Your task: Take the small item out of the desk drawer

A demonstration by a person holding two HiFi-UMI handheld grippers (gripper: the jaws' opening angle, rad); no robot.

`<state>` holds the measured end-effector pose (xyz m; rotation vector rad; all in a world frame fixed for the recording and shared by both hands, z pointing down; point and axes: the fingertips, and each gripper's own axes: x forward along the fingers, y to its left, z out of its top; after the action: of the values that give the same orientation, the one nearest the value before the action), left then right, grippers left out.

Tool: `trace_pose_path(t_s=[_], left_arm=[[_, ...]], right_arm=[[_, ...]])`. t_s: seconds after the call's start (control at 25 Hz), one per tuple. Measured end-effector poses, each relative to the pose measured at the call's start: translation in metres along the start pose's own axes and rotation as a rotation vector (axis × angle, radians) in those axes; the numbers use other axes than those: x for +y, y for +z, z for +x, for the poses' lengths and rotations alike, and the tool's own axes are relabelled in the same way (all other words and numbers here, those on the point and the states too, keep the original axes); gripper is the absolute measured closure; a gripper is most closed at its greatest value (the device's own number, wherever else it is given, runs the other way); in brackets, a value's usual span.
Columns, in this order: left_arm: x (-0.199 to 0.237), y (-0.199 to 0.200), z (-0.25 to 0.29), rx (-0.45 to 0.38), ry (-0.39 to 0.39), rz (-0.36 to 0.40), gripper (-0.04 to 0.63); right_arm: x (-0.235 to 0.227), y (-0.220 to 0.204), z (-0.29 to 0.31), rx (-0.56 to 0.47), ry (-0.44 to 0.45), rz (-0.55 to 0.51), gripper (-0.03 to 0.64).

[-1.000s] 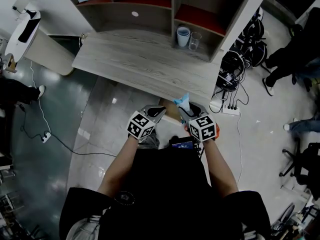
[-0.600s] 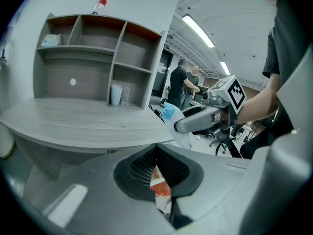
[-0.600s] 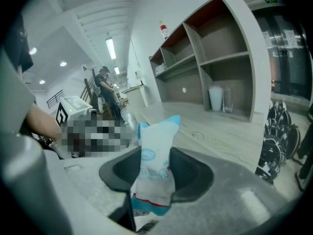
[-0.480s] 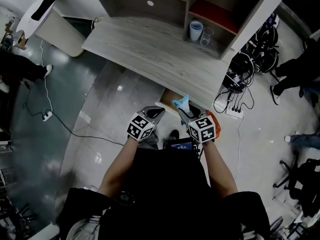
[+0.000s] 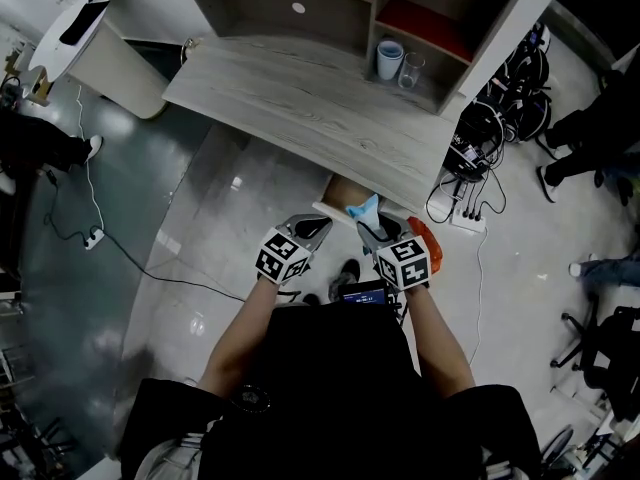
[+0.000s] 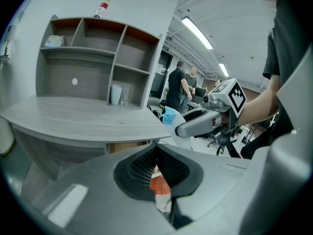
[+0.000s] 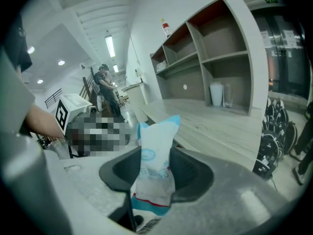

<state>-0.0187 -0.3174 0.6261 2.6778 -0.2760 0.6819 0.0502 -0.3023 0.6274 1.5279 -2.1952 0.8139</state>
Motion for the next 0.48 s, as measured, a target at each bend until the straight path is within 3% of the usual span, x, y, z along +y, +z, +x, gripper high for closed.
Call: trace_pose_path(t_s=[0.48], left_arm=[[-0.014,-0.031,-0.039,-0.004,-0.058,0.008,0.595]], right_arm=[[0.038,-0.015,-0.016,0.001,-0.079,0.017,0.442]])
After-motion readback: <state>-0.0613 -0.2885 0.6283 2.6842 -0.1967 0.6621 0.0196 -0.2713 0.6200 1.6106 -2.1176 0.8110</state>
